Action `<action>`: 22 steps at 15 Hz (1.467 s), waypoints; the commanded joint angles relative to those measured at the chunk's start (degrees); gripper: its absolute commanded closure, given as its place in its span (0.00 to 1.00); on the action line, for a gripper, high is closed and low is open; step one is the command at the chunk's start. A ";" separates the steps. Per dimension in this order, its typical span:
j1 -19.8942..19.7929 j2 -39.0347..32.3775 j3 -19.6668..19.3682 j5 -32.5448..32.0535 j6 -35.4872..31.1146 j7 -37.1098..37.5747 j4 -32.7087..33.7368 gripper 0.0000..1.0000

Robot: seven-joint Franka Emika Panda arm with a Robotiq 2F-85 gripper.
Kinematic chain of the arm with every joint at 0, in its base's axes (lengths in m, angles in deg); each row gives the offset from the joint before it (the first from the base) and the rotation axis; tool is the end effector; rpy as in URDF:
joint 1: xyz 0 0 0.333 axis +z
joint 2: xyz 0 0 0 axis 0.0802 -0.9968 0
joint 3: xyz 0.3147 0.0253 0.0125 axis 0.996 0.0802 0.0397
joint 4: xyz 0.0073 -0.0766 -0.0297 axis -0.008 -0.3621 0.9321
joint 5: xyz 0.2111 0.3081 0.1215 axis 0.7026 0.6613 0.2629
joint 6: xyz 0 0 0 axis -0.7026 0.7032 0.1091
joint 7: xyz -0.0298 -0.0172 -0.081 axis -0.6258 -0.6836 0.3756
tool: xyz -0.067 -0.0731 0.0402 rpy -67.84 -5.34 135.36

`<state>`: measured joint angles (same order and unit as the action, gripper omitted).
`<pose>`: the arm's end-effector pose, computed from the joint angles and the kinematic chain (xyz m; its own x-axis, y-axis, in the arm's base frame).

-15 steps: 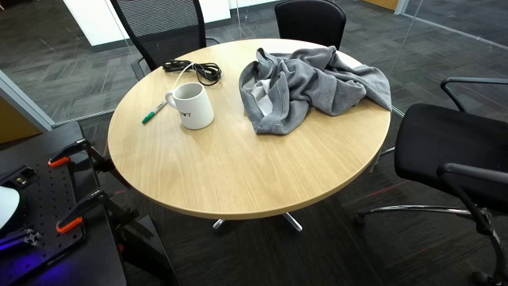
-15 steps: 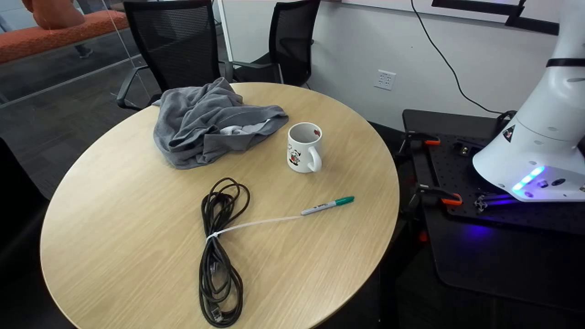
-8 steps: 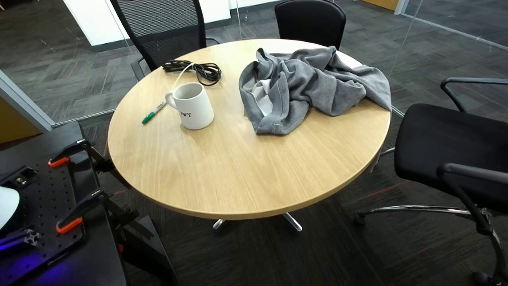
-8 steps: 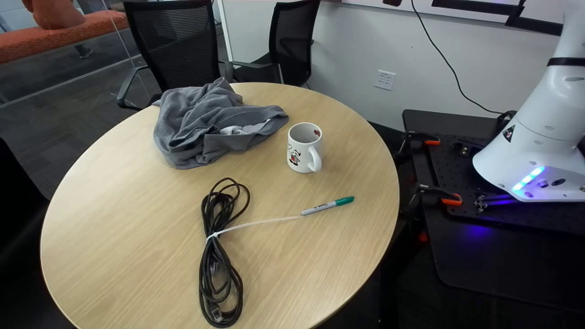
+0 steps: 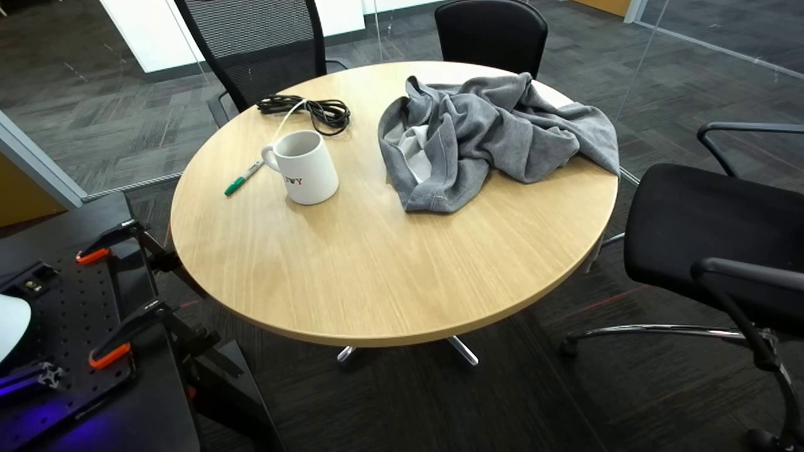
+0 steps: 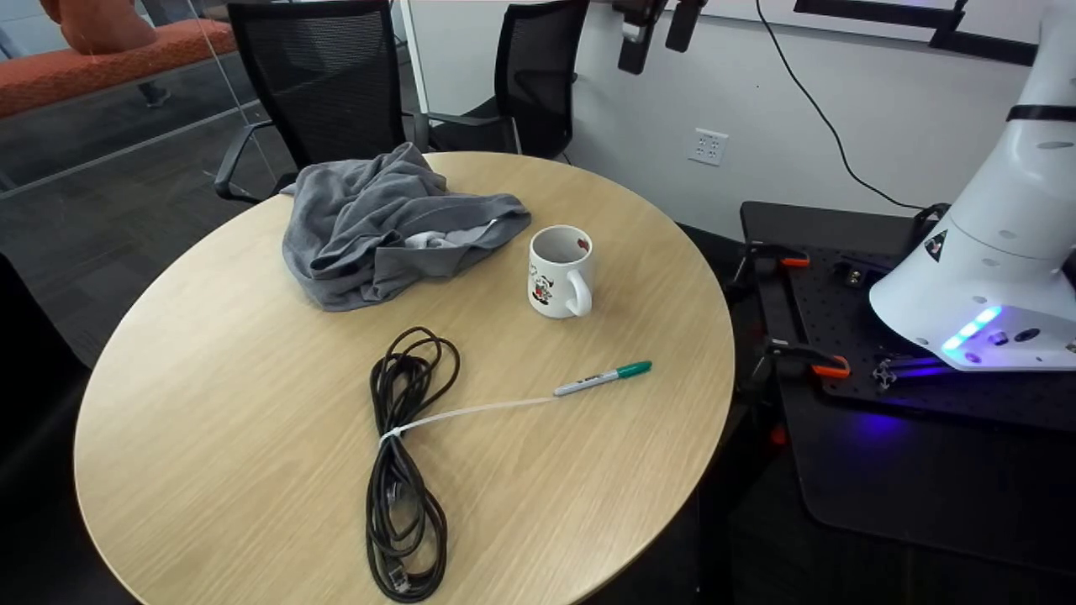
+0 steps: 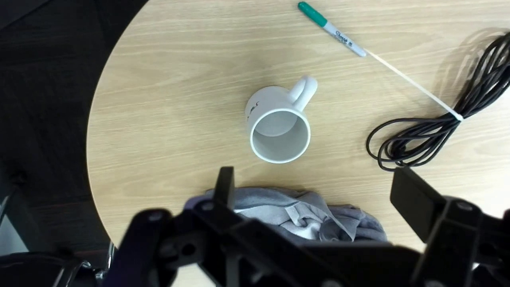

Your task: Move the mug to the right

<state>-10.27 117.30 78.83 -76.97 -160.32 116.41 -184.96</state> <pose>0.3996 0.0354 0.4625 0.8886 -0.4427 0.1202 -0.4404 -0.8966 -0.0469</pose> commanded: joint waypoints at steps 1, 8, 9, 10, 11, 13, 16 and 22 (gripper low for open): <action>0.03 -3.49 -1.15 -1.88 -6.50 -0.04 -2.20 0.00; -0.80 -9.76 -2.65 -4.00 -17.65 0.39 -6.65 0.00; -0.97 -10.77 -3.05 -4.05 -18.40 0.45 -7.04 0.00; -1.21 -11.65 -3.37 -4.27 -19.17 0.48 -7.41 0.00; -1.55 -12.71 -3.66 -4.59 -19.74 0.69 -7.65 0.00; -1.87 -14.74 -4.46 -5.36 -21.01 0.66 -7.95 0.00; -1.81 -18.18 -5.64 -5.37 -22.06 0.90 -7.51 0.00; -0.70 -18.64 -6.52 -4.53 -20.72 0.18 -7.71 0.00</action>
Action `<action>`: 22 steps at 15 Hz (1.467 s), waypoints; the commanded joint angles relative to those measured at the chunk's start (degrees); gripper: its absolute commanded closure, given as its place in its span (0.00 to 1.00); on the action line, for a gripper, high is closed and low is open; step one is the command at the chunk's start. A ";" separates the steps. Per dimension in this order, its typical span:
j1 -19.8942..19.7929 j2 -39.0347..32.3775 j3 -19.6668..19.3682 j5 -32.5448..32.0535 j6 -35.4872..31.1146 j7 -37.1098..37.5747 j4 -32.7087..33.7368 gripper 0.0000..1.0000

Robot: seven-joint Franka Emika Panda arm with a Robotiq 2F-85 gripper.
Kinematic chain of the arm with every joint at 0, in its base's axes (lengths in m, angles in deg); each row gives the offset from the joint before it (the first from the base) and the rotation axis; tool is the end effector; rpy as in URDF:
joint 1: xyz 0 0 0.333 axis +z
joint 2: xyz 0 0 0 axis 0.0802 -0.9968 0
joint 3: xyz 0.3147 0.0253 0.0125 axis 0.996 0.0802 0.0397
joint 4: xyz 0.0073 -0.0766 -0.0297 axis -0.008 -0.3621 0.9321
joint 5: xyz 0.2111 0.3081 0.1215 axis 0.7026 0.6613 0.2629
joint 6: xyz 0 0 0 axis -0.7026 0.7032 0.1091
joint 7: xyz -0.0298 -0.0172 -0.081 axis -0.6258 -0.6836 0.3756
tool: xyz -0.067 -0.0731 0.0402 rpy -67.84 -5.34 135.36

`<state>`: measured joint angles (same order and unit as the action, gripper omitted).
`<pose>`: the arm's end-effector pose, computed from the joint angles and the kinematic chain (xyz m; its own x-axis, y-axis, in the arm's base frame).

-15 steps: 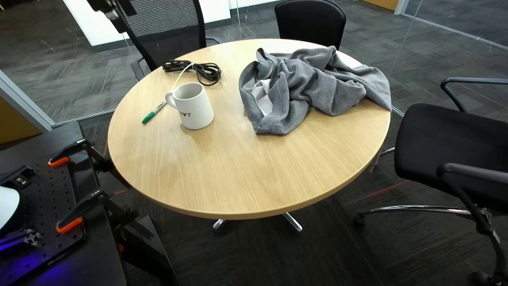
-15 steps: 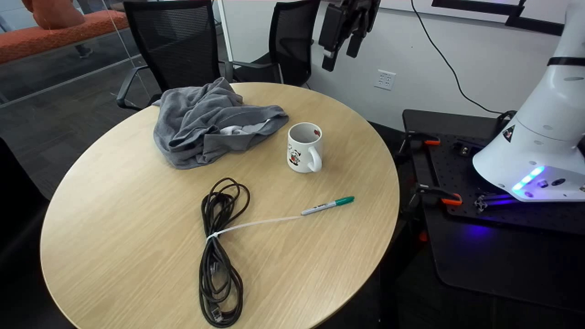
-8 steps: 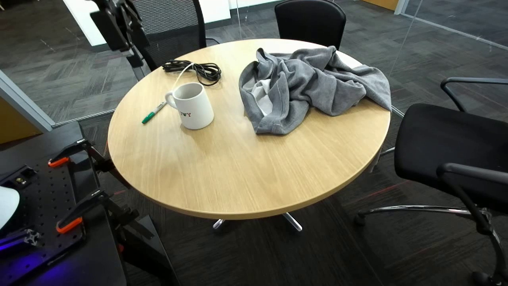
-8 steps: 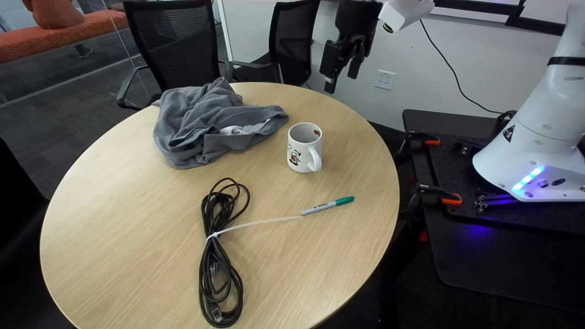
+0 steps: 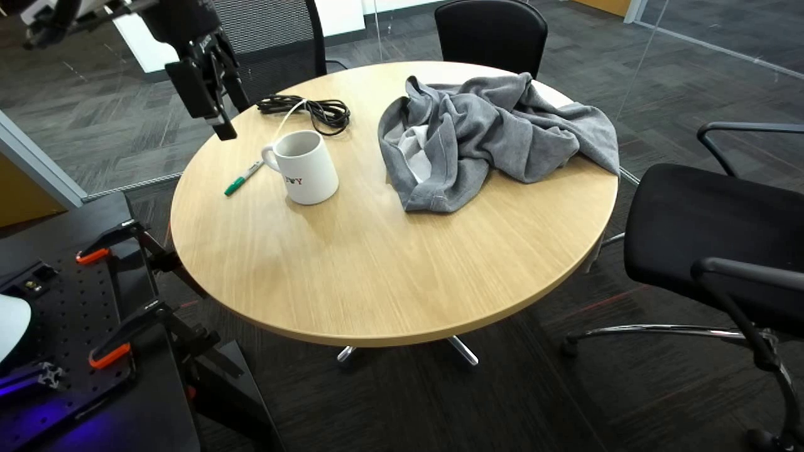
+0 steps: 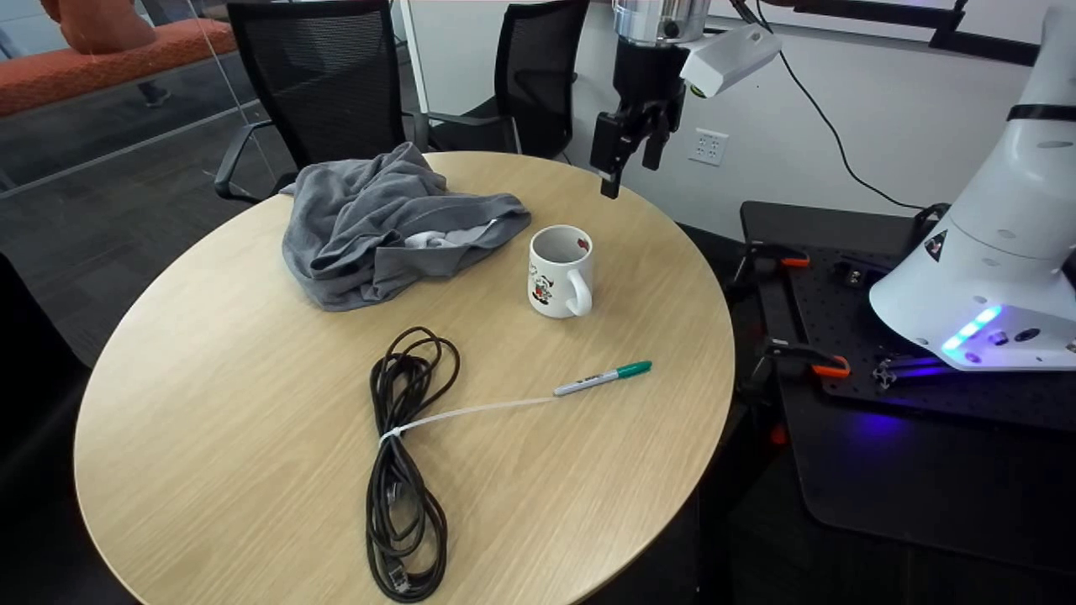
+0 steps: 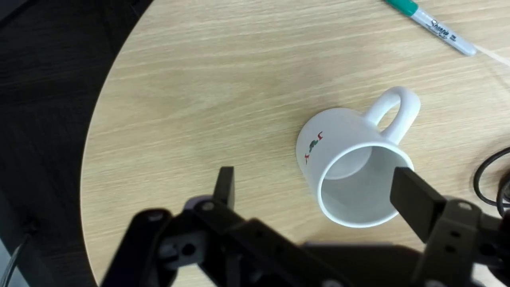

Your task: Move the mug to the right

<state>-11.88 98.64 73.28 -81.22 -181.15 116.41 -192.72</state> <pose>0.4158 -0.0220 0.3054 0.8601 -0.5088 0.0366 -0.5090 -0.8608 -0.0062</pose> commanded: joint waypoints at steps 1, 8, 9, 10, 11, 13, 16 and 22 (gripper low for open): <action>0.91 0.02 -0.96 -0.29 0.11 0.18 0.07 0.00; 1.22 -8.02 -2.14 -0.19 0.82 -1.70 5.71 0.00; 1.36 -9.44 -2.38 -0.25 0.69 -1.65 6.63 0.00; 1.63 -10.68 -2.66 0.09 0.85 -2.01 7.57 0.00; 1.82 -12.10 -2.94 0.18 0.73 -2.30 8.51 0.00; 2.24 -14.61 -3.40 0.44 0.79 -3.12 10.27 0.00; 3.06 -17.91 -4.27 0.78 0.41 -3.84 12.37 0.00; 3.89 -21.96 -5.78 1.08 -0.30 -6.42 14.30 0.00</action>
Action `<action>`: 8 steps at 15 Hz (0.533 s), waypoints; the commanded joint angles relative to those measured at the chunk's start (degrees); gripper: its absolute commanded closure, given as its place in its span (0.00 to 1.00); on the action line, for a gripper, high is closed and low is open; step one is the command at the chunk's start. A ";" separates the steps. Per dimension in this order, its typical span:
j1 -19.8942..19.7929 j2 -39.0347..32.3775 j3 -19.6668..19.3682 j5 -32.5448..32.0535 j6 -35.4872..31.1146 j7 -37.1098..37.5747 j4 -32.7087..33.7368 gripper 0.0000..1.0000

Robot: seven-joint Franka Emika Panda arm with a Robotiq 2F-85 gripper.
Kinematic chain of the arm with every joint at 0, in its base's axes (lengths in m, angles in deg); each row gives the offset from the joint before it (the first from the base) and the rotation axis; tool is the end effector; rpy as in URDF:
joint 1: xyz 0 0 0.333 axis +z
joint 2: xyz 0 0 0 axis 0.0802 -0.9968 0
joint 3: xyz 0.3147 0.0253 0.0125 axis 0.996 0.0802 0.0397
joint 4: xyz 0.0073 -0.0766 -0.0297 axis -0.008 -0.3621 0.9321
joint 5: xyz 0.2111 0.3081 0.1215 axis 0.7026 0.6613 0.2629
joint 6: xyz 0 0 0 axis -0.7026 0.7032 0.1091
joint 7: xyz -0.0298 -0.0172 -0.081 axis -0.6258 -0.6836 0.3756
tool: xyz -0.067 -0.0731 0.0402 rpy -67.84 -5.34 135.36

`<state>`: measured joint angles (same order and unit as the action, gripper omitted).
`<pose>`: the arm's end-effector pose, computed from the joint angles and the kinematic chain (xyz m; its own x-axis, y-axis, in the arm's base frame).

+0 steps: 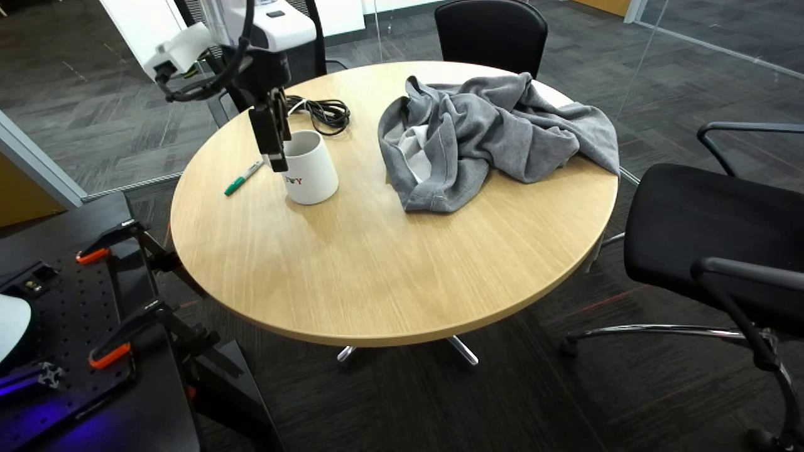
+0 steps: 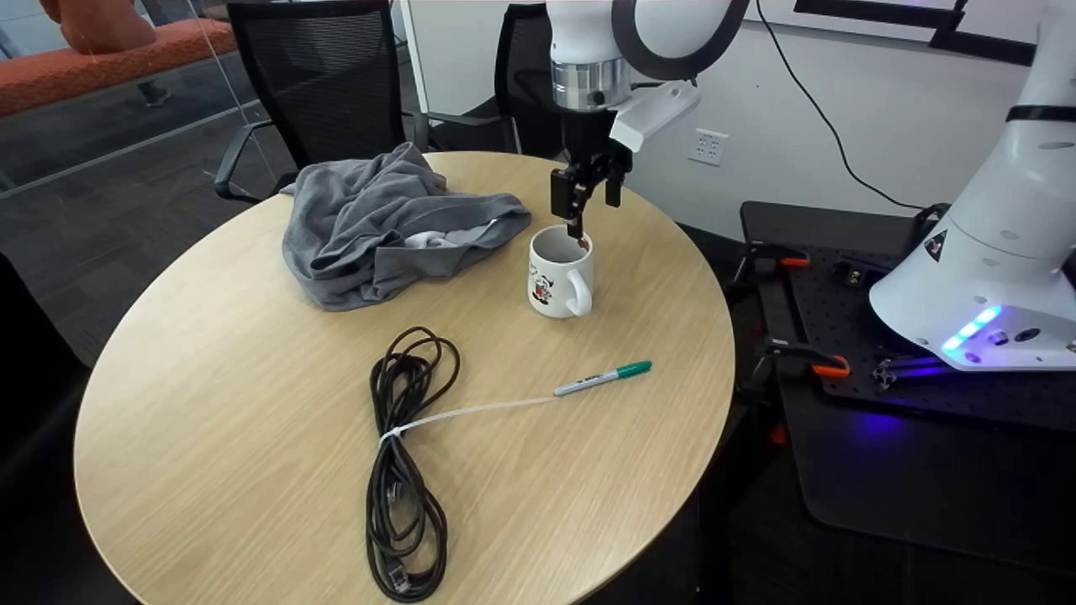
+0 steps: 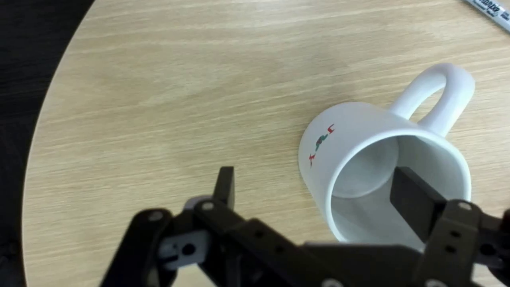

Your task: Move the mug to the right

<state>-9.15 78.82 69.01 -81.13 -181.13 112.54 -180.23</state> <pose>0.4759 -0.0369 0.2316 0.8766 -0.4735 -0.0861 -0.4725 -0.8807 0.0334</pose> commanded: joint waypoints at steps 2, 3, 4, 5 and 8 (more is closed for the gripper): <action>1.20 -3.33 -1.71 1.15 -0.68 -3.78 2.20 0.00; 1.33 -3.98 -1.82 0.81 -1.11 -4.27 2.36 0.00; 1.45 -4.52 -1.95 0.62 -1.45 -4.61 2.49 0.00; 1.66 -5.13 -2.11 0.34 -1.75 -4.80 2.66 0.00; 2.09 -6.74 -2.35 0.37 -2.34 -5.53 3.13 0.00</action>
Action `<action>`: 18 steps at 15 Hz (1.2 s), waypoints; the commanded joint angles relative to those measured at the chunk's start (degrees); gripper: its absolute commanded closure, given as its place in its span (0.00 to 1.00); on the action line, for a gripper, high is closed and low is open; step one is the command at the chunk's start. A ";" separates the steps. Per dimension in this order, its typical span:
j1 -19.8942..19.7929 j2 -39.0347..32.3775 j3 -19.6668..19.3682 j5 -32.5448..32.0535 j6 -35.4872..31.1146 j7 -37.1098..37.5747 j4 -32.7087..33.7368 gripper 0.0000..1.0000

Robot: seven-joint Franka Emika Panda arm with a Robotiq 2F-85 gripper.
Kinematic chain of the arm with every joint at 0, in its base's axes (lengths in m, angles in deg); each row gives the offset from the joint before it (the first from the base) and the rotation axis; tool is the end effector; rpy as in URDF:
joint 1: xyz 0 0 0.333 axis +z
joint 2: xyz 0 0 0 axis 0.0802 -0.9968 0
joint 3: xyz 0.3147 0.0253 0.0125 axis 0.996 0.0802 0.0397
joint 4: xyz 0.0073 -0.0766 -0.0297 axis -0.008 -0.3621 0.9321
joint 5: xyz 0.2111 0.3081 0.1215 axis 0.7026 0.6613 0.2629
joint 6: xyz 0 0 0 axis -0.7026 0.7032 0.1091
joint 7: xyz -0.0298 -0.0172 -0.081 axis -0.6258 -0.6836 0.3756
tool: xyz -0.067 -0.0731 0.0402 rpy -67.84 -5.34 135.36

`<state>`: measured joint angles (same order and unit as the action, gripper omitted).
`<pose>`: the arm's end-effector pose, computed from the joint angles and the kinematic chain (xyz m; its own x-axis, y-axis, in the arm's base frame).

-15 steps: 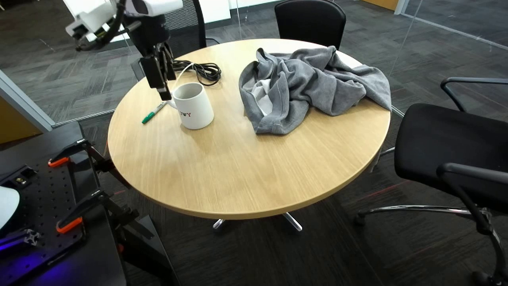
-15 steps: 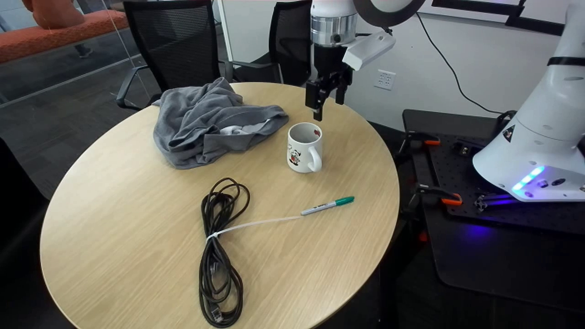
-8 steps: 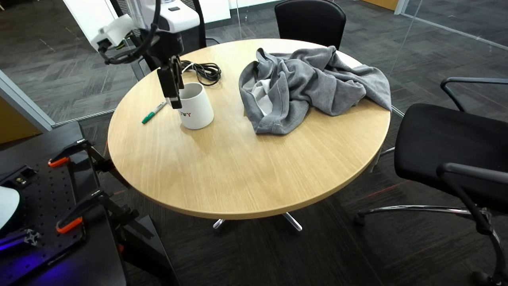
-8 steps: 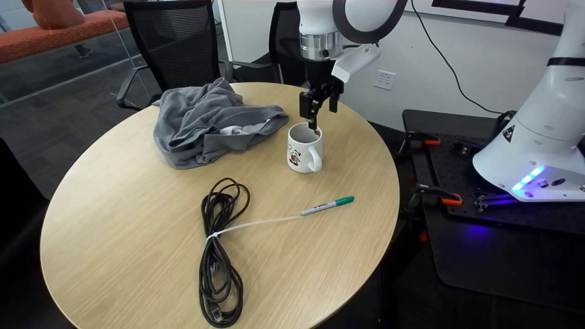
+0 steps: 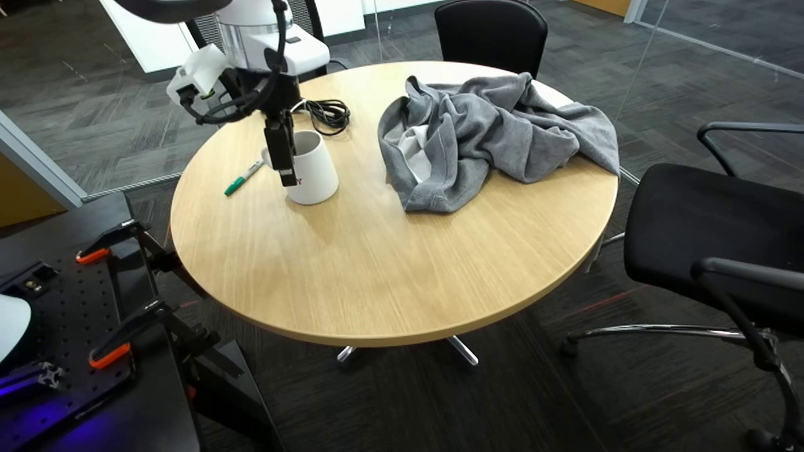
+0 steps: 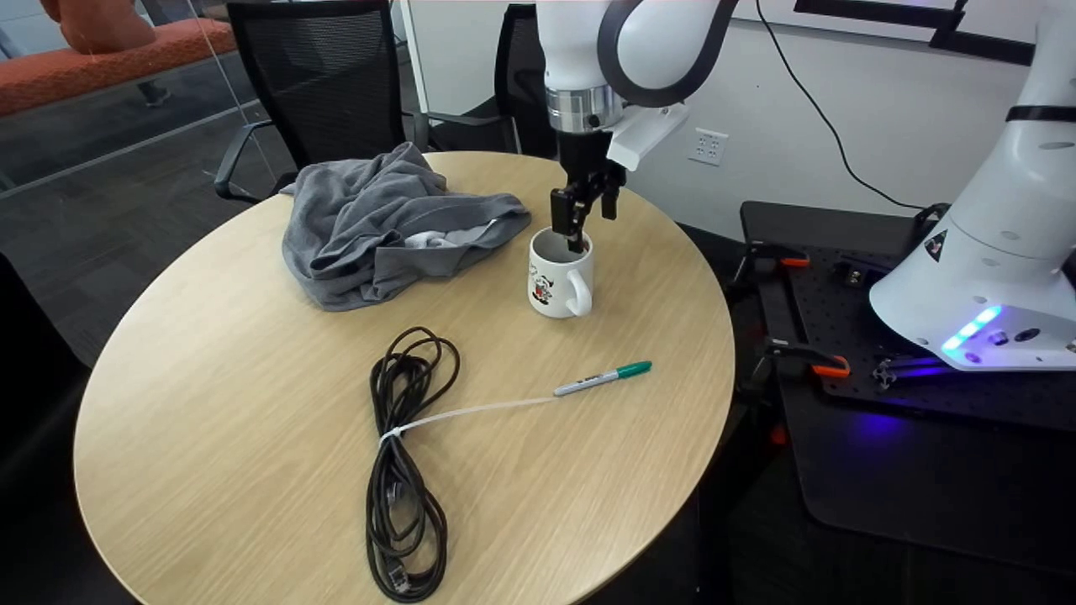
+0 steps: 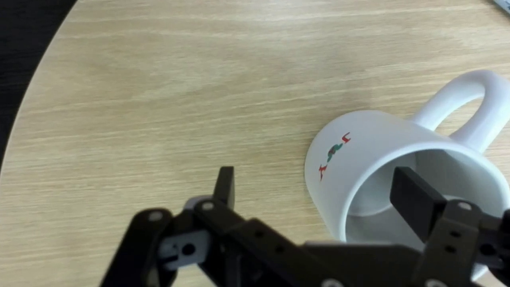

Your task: Move the mug to the right

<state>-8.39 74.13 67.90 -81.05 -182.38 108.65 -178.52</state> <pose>0.4809 -0.0406 0.2040 0.9006 -0.4191 -0.1150 -0.4172 -0.9079 0.0413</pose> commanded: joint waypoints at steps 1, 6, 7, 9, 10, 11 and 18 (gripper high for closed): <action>1.47 -2.51 -1.33 0.19 -1.40 -1.71 1.55 0.00; 2.17 -4.06 -1.65 0.17 -1.75 -1.75 2.61 0.48; 2.26 -4.23 -1.70 0.17 -1.63 -1.76 2.84 0.57; 2.48 -4.55 -1.76 0.10 -1.47 -1.73 3.33 0.73; 2.57 -4.73 -1.77 0.06 -1.30 -1.67 3.62 0.80; 2.65 -4.91 -1.81 0.00 -1.11 -1.58 3.91 0.88; 3.11 -5.68 -2.74 -0.07 0.46 -0.28 5.58 0.98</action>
<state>-6.28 69.27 66.82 -81.17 -183.37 108.32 -174.58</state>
